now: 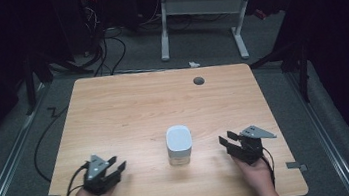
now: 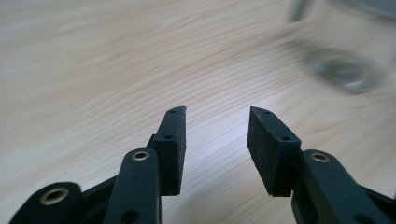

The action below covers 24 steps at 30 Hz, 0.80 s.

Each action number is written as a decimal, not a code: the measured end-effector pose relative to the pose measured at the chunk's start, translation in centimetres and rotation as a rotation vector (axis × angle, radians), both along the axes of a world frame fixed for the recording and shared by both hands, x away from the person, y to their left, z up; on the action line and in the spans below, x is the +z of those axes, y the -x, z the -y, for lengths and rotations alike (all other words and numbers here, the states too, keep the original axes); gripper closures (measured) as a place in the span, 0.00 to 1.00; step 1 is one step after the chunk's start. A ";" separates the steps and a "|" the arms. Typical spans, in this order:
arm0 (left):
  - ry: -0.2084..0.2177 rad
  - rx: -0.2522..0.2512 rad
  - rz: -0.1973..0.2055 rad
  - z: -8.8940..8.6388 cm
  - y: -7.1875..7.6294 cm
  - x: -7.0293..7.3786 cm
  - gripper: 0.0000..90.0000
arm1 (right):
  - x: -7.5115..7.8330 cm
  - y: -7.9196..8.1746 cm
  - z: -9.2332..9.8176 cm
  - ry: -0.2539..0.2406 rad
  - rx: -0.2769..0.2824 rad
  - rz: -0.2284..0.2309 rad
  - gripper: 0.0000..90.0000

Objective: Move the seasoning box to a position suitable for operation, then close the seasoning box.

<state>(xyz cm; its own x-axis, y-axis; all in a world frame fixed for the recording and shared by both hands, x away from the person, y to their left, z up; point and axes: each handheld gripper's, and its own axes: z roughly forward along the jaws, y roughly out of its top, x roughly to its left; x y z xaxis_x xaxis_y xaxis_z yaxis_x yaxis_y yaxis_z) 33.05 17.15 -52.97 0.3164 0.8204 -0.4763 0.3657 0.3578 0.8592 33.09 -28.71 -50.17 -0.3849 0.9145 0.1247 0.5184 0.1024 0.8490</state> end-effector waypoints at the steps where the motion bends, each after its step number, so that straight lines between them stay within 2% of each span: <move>1: 0.029 0.062 -0.004 -1.7 0.0 0.0 0.64 | -0.7 0.7 1.6 0.000 -0.045 0.002 0.60; 2: 0.029 0.062 -0.004 -1.7 0.0 0.0 0.64 | -0.7 0.7 1.6 0.000 -0.045 0.002 0.60; 4: 0.052 0.117 0.011 -3.0 0.0 0.2 0.63 | -1.2 1.5 3.1 -0.002 -0.094 0.007 0.59; 5: 0.064 0.134 0.015 -3.5 -0.1 0.2 0.63 | -1.6 2.0 4.0 0.030 -0.120 -0.006 0.57; 6: 0.064 0.134 0.015 -3.5 -0.1 0.2 0.63 | -1.6 2.0 4.0 0.030 -0.120 -0.006 0.57; 7: 0.056 0.132 0.014 -3.5 -0.1 0.2 0.62 | -1.8 2.7 5.0 0.052 -0.147 0.001 0.54; 11: 0.009 0.102 0.013 -2.8 0.1 -0.2 0.62 | -2.0 3.0 5.6 0.036 -0.168 -0.005 0.50; 13: -0.039 0.079 0.026 -2.1 0.4 -0.3 0.62 | -1.8 2.7 5.6 0.021 -0.160 0.001 0.48; 15: -0.055 0.068 0.031 -1.9 0.5 -0.3 0.62 | -1.7 2.7 5.3 0.020 -0.144 0.008 0.48; 19: -0.048 0.061 0.022 -1.4 0.6 -0.4 0.62 | -1.6 3.0 5.0 0.027 -0.135 0.018 0.48; 21: -0.067 0.054 0.022 -1.1 0.5 -0.6 0.62 | -1.6 3.0 5.2 0.014 -0.139 0.017 0.48; 24: -0.065 0.052 0.021 -1.2 0.4 -0.6 0.62 | -1.6 3.0 5.2 0.019 -0.137 0.019 0.48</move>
